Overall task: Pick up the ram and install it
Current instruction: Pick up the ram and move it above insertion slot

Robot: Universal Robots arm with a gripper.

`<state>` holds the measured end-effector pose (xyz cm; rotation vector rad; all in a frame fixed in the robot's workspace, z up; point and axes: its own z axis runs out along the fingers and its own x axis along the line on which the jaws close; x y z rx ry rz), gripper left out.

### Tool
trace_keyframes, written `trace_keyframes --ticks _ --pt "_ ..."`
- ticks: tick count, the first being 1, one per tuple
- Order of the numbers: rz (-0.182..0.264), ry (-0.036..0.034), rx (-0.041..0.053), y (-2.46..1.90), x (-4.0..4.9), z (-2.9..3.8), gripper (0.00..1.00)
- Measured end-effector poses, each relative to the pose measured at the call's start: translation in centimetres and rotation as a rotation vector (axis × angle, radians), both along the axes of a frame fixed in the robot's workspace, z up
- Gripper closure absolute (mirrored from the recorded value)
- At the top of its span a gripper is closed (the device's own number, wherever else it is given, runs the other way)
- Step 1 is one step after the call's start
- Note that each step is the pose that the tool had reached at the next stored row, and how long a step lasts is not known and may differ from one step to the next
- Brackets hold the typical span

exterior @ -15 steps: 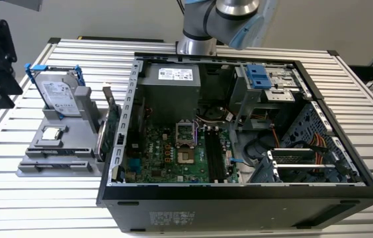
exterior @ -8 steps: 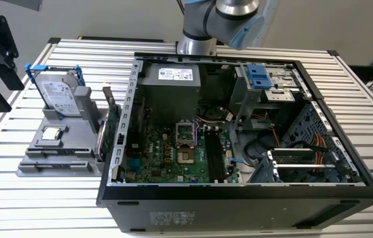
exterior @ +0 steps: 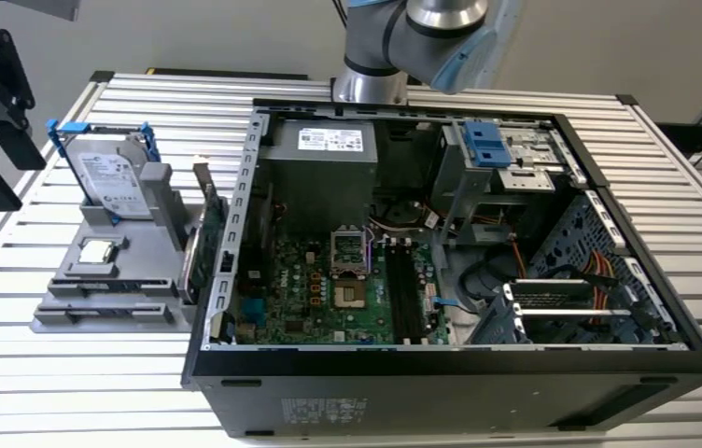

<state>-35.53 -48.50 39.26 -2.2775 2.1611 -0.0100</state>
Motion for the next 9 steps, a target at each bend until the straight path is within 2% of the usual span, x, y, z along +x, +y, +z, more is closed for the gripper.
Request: trace_keyframes --ticks 9 --pt "0.005 0.0 0.0 0.0 0.0 0.0 0.0"
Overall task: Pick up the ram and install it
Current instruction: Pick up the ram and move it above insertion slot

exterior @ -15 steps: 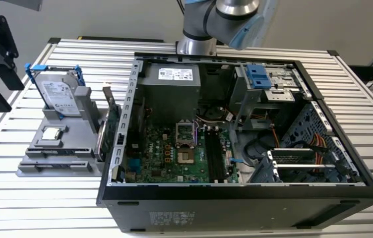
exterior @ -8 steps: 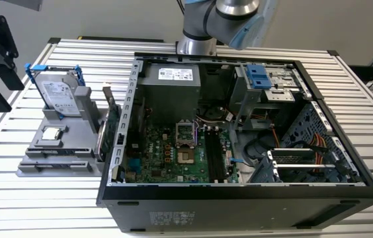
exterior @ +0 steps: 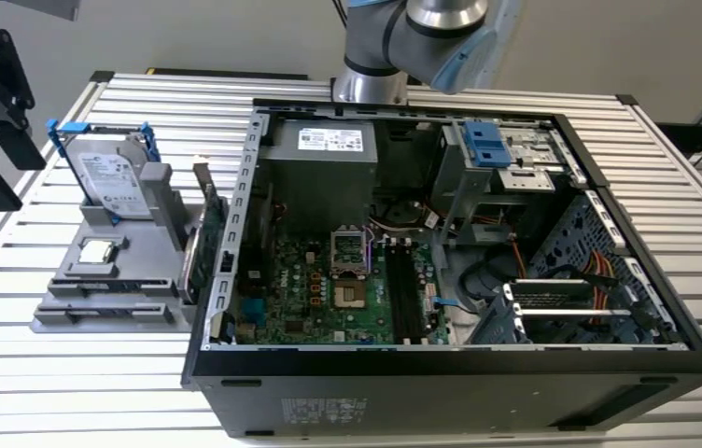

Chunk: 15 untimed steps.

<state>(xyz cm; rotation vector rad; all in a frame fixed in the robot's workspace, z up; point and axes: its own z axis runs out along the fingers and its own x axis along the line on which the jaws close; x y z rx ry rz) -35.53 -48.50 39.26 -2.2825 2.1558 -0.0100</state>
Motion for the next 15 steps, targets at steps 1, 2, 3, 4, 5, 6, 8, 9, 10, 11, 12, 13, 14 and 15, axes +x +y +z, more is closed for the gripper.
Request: trace_keyframes --ticks 1,2,3,4,5,6,8,9,10,11,12,13,14,15 --pt "0.0 0.0 0.0007 0.0 0.0 -0.01 0.0" --pt "0.0 0.0 0.0018 0.0 0.0 -0.02 0.0" --pt "0.0 -0.0001 0.0032 0.0 0.0 -0.05 0.0" --pt "0.0 0.0001 0.0042 0.0 0.0 -0.06 0.0" --pt "0.0 0.0 0.0059 0.0 0.0 -0.09 0.0" --pt "0.0 -0.0001 0.008 0.0 0.0 -0.13 0.0" --pt "-0.002 0.0 0.0126 0.0 0.0 -0.19 0.0" --pt "-0.005 0.0005 0.0141 0.0 0.0 -0.22 0.0" --pt "-0.009 0.0007 0.0152 0.0 0.0 -0.24 0.0" --pt "-0.013 0.0008 0.0162 0.0 0.0 -0.28 0.0" --pt "-0.018 0.0009 0.017 0.0 0.0 -0.32 0.0" --pt "-0.022 0.0009 0.0174 0.0 0.0 -0.35 0.0" --pt "-0.027 0.0009 0.0177 0.0 0.0 -0.4 0.0" --pt "-0.031 0.0009 0.0177 0.0 0.0 -0.44 0.0"
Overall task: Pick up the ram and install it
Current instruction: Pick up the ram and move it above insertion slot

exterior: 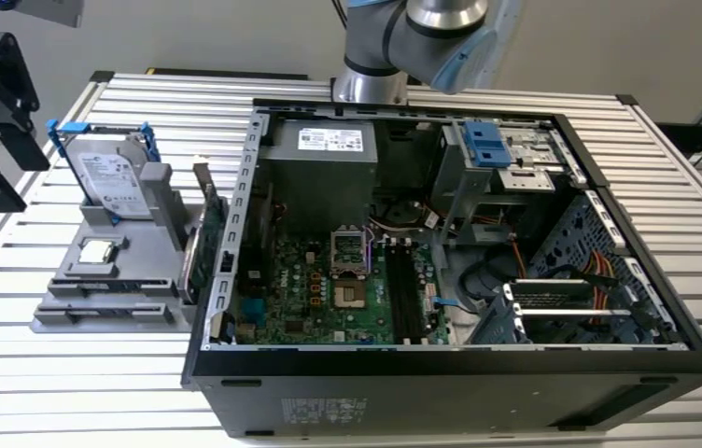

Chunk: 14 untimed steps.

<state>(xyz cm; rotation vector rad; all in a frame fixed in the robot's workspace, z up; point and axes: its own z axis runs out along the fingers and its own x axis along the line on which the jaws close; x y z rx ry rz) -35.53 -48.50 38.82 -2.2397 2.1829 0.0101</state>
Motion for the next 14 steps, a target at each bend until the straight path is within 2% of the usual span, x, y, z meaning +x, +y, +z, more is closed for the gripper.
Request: trace_keyframes --ticks 6,14 --pt "-0.023 0.0002 -0.0001 0.0 0.0 -0.23 0.0" --pt "-0.025 0.0001 0.0001 0.0 0.0 -0.32 0.0"
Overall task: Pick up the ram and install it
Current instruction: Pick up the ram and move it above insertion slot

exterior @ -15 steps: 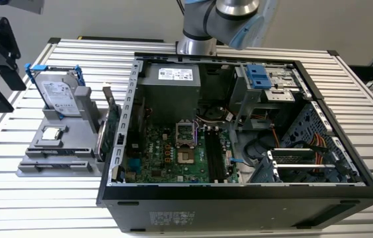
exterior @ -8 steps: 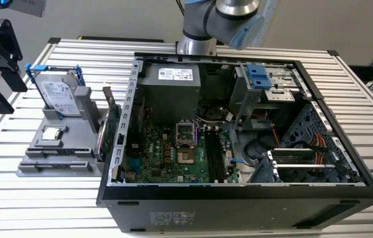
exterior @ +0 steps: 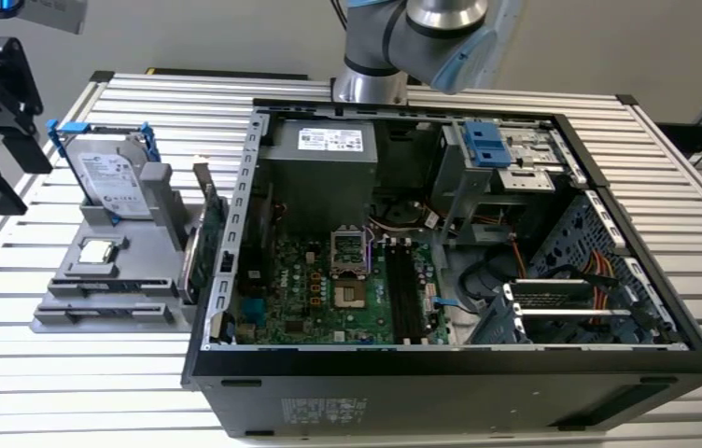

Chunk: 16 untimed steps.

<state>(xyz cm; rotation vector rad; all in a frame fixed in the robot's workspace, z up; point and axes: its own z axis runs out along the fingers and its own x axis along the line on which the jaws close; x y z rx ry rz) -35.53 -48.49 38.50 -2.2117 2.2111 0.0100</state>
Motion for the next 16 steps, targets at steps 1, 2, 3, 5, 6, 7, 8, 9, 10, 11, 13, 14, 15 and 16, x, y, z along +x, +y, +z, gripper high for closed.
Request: trace_keyframes --ticks 1,2,3,5,6,7,8,9,10,11,13,14,15,16 --pt "0.0 0.0003 0.0 0.0 0.0 -0.04 0.0" --pt "0.0 0.0006 -0.0001 0.0 -0.01 -0.07 0.0" --pt "0.0 0.0007 -0.0001 0.0 -0.01 -0.12 0.0" --pt "0.0 0.0011 -0.0001 0.0 -0.01 -0.21 0.0" --pt "0.0 0.0011 -0.0001 0.0 -0.01 -0.27 0.0" --pt "0.0 0.0011 0.0 0.0 0.0 -0.33 0.0" --pt "-0.001 0.0012 -0.0001 0.0 -0.01 -0.38 0.0" --pt "-0.001 0.0013 -0.0001 0.0 0.0 -0.43 0.0" --pt "-0.001 0.0014 -0.0001 0.0 0.0 -0.49 0.0" --pt "-0.001 0.0015 -0.0001 0.0 0.0 -0.54 0.0" --pt "-0.001 0.0017 -0.0001 0.0 0.0 -0.65 0.0" --pt "-0.001 0.0018 -0.0001 0.0 -0.01 -0.69 0.0" --pt "-0.001 0.0019 -0.0001 0.0 0.0 -0.74 0.0" --pt "-0.001 0.0018 -0.0001 0.0 0.0 -0.79 0.0"
